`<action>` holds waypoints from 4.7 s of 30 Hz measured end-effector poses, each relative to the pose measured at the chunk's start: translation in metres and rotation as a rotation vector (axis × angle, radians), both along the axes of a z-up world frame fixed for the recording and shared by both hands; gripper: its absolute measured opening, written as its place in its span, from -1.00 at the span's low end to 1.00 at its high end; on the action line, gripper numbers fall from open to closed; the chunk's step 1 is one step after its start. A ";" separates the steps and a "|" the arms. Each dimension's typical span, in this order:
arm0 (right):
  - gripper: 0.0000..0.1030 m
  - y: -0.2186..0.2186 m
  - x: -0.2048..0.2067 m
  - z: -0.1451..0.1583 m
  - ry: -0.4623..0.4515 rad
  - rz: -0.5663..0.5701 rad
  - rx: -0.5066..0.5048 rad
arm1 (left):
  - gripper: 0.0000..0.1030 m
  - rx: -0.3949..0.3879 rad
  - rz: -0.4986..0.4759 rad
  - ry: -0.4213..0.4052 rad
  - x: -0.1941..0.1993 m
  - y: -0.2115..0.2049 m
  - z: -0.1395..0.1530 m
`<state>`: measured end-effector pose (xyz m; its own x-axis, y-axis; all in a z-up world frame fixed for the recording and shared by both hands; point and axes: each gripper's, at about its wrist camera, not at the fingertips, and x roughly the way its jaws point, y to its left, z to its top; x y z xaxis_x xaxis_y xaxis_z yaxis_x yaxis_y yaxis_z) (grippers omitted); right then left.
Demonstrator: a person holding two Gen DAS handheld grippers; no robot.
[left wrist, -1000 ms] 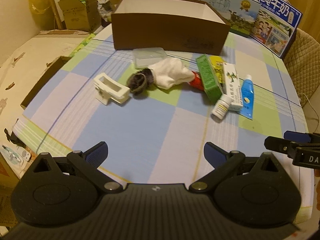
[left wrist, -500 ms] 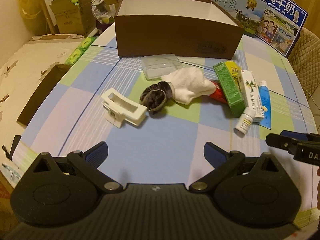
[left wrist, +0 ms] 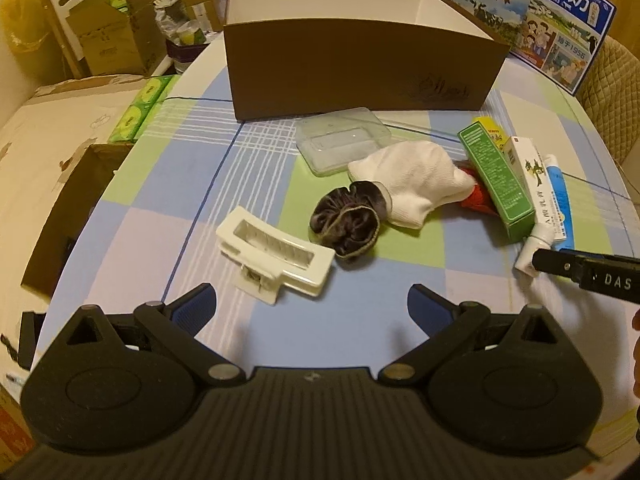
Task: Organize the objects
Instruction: 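Grasp the white plastic clip with the left tool while the right tool grasps the white pill bottle, then carry the clip and pill bottle into the brown box and open both tools, then withdraw both tools from the box back toward the remaining items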
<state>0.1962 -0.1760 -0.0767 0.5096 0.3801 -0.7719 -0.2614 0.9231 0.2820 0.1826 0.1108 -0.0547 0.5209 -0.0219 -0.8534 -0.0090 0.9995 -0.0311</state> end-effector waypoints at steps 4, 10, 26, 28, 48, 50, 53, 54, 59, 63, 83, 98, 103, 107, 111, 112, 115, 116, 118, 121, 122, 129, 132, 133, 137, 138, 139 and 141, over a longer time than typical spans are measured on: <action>-0.21 0.005 0.005 -0.005 0.018 -0.025 0.000 | 0.96 0.001 -0.030 0.005 0.010 0.007 -0.005; -0.53 0.007 0.003 -0.006 0.033 -0.051 -0.006 | 0.96 0.008 -0.097 -0.002 0.020 0.016 -0.010; -0.53 -0.022 -0.016 0.011 0.059 -0.216 -0.025 | 0.93 0.029 -0.376 0.022 0.057 0.032 -0.037; -0.53 -0.023 -0.017 0.011 0.060 -0.231 -0.025 | 0.86 0.031 -0.401 0.037 0.061 0.033 -0.041; -0.53 -0.019 0.003 0.052 -0.039 -0.224 0.016 | 0.65 0.015 -0.396 -0.061 0.063 0.037 0.002; -0.53 -0.012 0.011 0.061 -0.066 -0.191 0.022 | 0.65 0.010 -0.387 -0.101 0.069 0.037 0.018; -0.53 0.001 0.026 0.073 -0.106 -0.144 0.033 | 0.65 0.007 -0.361 -0.157 0.082 0.035 0.041; -0.53 0.005 0.031 0.076 -0.120 -0.129 0.035 | 0.65 0.005 -0.350 -0.177 0.088 0.034 0.048; -0.53 0.033 0.066 0.098 -0.193 -0.046 0.052 | 0.65 -0.028 -0.285 -0.230 0.124 0.028 0.075; -0.53 0.060 0.102 0.111 -0.247 0.027 0.045 | 0.65 -0.045 -0.236 -0.239 0.160 0.021 0.087; -0.53 0.122 0.251 0.058 -0.107 0.174 -0.086 | 0.65 -0.097 -0.094 -0.050 0.293 0.010 0.043; -0.53 0.115 0.275 0.032 -0.023 0.167 -0.163 | 0.65 -0.105 -0.093 0.069 0.323 -0.014 -0.003; -0.53 0.113 0.277 0.032 -0.015 0.163 -0.164 | 0.67 -0.108 -0.111 0.071 0.325 -0.016 -0.003; -0.53 0.113 0.277 0.032 -0.011 0.165 -0.162 | 0.74 -0.117 -0.114 0.064 0.325 -0.013 0.002; -0.53 0.114 0.276 0.034 -0.009 0.172 -0.159 | 0.74 -0.107 -0.108 0.046 0.326 -0.009 0.009; -0.53 0.115 0.275 0.034 -0.008 0.177 -0.159 | 0.74 -0.105 -0.105 0.042 0.326 -0.008 0.010; -0.53 0.118 0.274 0.035 -0.007 0.190 -0.159 | 0.74 -0.095 -0.099 0.031 0.325 -0.003 0.014; -0.53 0.119 0.274 0.036 -0.008 0.196 -0.155 | 0.74 -0.093 -0.097 0.029 0.325 -0.001 0.015; -0.53 0.122 0.272 0.039 -0.021 0.203 -0.144 | 0.75 -0.092 -0.093 0.025 0.324 0.001 0.017; -0.52 0.126 0.270 0.044 -0.044 0.209 -0.135 | 0.76 -0.091 -0.088 0.021 0.323 0.005 0.018; -0.51 0.126 0.269 0.046 -0.053 0.207 -0.136 | 0.76 -0.092 -0.086 0.019 0.323 0.006 0.019; -0.20 0.120 0.259 0.065 -0.094 0.164 -0.101 | 0.76 -0.081 -0.093 -0.013 0.314 0.011 0.031; -0.08 0.114 0.250 0.073 -0.106 0.149 -0.087 | 0.76 -0.074 -0.099 -0.029 0.307 0.013 0.037; -0.07 0.112 0.247 0.076 -0.111 0.142 -0.082 | 0.76 -0.073 -0.103 -0.035 0.304 0.013 0.039; 0.00 0.103 0.232 0.087 -0.123 0.113 -0.053 | 0.76 -0.076 -0.113 -0.061 0.291 0.016 0.050; 0.02 0.101 0.228 0.090 -0.126 0.106 -0.047 | 0.76 -0.078 -0.116 -0.070 0.287 0.017 0.054; 0.02 0.099 0.225 0.092 -0.130 0.101 -0.042 | 0.76 -0.080 -0.120 -0.079 0.283 0.018 0.057; 0.04 0.095 0.217 0.098 -0.139 0.086 -0.033 | 0.76 -0.084 -0.123 -0.093 0.276 0.019 0.063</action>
<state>0.4130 -0.0814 0.0214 0.5794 0.4026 -0.7086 -0.3743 0.9038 0.2074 0.4590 0.1298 0.0081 0.5866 -0.1595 -0.7940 0.1199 0.9867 -0.1096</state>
